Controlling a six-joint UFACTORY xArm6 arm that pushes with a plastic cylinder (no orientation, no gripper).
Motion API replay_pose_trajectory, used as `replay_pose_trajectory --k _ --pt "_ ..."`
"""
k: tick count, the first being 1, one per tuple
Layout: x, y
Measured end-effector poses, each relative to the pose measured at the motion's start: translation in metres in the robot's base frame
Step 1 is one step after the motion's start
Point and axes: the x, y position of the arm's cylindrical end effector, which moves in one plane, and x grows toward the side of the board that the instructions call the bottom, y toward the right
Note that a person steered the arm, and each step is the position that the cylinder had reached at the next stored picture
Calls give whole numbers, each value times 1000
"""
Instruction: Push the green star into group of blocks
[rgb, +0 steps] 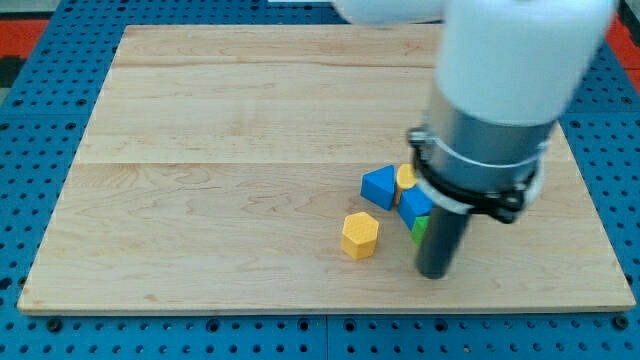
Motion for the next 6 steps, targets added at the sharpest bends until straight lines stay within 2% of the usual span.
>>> replay_pose_trajectory --k 1,4,5,6 --pt "0 30" --pt "-20 19" --pt "-15 16" --pt "15 32"
